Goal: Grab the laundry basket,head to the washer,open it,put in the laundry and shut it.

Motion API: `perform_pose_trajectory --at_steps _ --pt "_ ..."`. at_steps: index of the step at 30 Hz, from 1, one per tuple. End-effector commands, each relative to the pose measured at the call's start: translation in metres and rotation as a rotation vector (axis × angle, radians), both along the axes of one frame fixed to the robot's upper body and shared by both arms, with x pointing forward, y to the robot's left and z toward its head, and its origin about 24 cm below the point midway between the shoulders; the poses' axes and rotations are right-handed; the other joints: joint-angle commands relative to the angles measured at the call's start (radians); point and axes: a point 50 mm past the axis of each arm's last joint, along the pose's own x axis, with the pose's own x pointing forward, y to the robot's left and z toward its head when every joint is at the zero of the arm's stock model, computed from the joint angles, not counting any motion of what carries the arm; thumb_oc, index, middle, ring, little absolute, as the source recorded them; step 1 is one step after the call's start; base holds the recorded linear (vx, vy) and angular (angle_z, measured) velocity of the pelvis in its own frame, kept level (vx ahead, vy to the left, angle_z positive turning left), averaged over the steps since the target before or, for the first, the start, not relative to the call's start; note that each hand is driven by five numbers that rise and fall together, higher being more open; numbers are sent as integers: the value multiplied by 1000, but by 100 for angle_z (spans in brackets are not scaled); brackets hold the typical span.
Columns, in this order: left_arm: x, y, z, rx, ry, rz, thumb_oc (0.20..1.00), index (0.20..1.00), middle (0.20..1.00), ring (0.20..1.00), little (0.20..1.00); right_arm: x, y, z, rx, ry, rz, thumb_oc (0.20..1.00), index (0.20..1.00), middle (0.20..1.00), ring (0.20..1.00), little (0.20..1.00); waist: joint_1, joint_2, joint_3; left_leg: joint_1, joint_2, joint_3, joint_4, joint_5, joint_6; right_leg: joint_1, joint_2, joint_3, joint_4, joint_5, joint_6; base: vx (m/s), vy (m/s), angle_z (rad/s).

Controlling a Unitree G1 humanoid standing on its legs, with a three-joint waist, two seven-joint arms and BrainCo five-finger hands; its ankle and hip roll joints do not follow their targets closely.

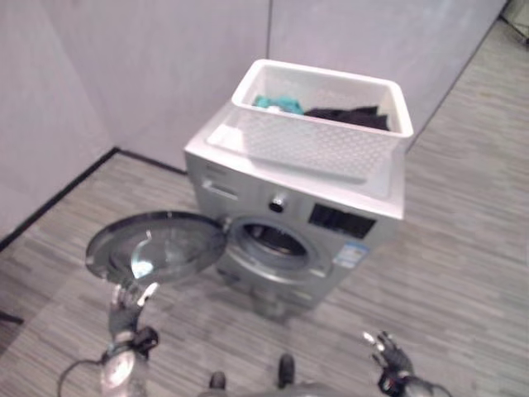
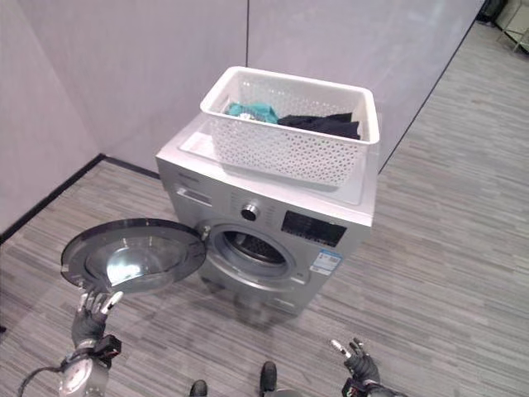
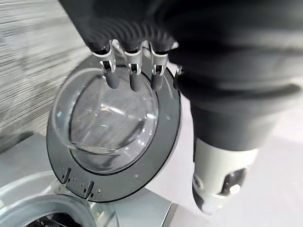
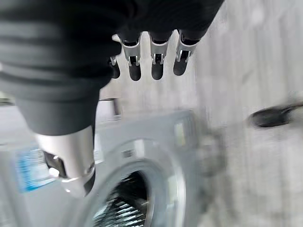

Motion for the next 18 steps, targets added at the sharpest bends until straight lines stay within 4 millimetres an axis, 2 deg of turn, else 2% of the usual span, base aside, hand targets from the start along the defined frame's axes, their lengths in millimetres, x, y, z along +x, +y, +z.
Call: perform_pose_trajectory --at_steps 1,4,5,6,8,9,10,11,12,13,14,15,16,18 --pt "14 -1 4 -12 -51 -10 1000 1000 1000 1000 1000 24 -13 36 -2 -253 -116 1000 1000 1000 1000 1000 -8 -11 -4 -24 52 22 112 -99 6 88 -76 41 52 -181 69 16 -102 4" --pt "12 -7 -1 22 2 -93 1000 1000 1000 1000 1000 32 -23 61 -39 -372 -139 1000 1000 1000 1000 1000 -23 -5 -10 -25 71 15 121 -87 -8 102 -54 37 53 -192 53 -19 -129 7" --pt "12 -9 -3 24 14 -109 1000 1000 1000 1000 1000 39 -31 85 -80 -486 -156 1000 1000 1000 1000 1000 -30 -2 -18 -28 80 14 126 -79 -15 106 -44 33 51 -196 47 -14 -93 4" --pt "12 -9 -3 24 15 -111 1000 1000 1000 1000 1000 39 -31 85 -81 -484 -157 1000 1000 1000 1000 1000 -30 -1 -18 -28 82 13 127 -80 -15 107 -43 32 51 -196 46 -2 -89 7" --pt "14 -9 -1 30 4 -111 1000 1000 1000 1000 1000 46 -41 115 -163 -615 -174 1000 1000 1000 1000 1000 -38 0 -23 -32 90 15 132 -75 -20 113 -35 25 48 -200 41 2 -51 12" --pt "16 -11 0 34 -5 -122 1000 1000 1000 1000 1000 51 -50 144 -263 -732 -205 1000 1000 1000 1000 1000 -46 0 -23 -41 93 19 146 -77 -24 115 -33 13 51 -202 38 2 -24 13" --pt "18 -13 2 41 -12 -132 1000 1000 1000 1000 1000 55 -54 162 -329 -793 -216 1000 1000 1000 1000 1000 -48 -1 -22 -49 89 25 162 -81 -24 118 -36 6 52 -203 39 0 -8 19" --pt "18 -13 2 41 -12 -132 1000 1000 1000 1000 1000 55 -53 162 -331 -793 -217 1000 1000 1000 1000 1000 -49 -1 -21 -52 88 23 165 -83 -24 118 -37 5 52 -203 39 -9 21 28" --pt "24 -15 4 53 -20 -148 1000 1000 1000 1000 1000 59 -58 188 -430 -879 -226 1000 1000 1000 1000 1000 -57 -6 -13 -80 84 44 211 -90 -24 124 -46 -9 54 -204 40 -65 56 31" --pt "33 -19 10 80 -43 -181 1000 1000 1000 1000 1000 63 -60 222 -550 -998 -245 1000 1000 1000 1000 1000 -67 -13 2 -117 82 105 261 -91 -18 128 -62 -31 57 -205 40 -67 60 34" --pt "34 -19 11 80 -45 -182 1000 1000 1000 1000 1000 64 -60 223 -553 -998 -247 1000 1000 1000 1000 1000 -66 -12 4 -123 81 104 270 -95 -17 127 -63 -32 57 -205 40 -70 135 50" --pt "39 -21 15 100 -61 -211 1000 1000 1000 1000 1000 65 -66 261 -724 -1116 -296 1000 1000 1000 1000 1000 -66 -12 16 -146 89 159 316 -117 -7 132 -76 -46 63 -203 45 -30 98 48" --pt "39 -22 16 100 -62 -211 1000 1000 1000 1000 1000 66 -66 261 -727 -1117 -298 1000 1000 1000 1000 1000 -66 -13 16 -150 88 159 317 -112 -5 128 -78 -46 63 -199 46 -8 135 43" --pt "40 -21 18 124 -62 -235 1000 1000 1000 1000 1000 71 -64 284 -789 -1208 -331 1000 1000 1000 1000 1000 -55 -11 11 -144 72 157 311 -134 11 124 -90 -45 72 -191 56 44 128 15"
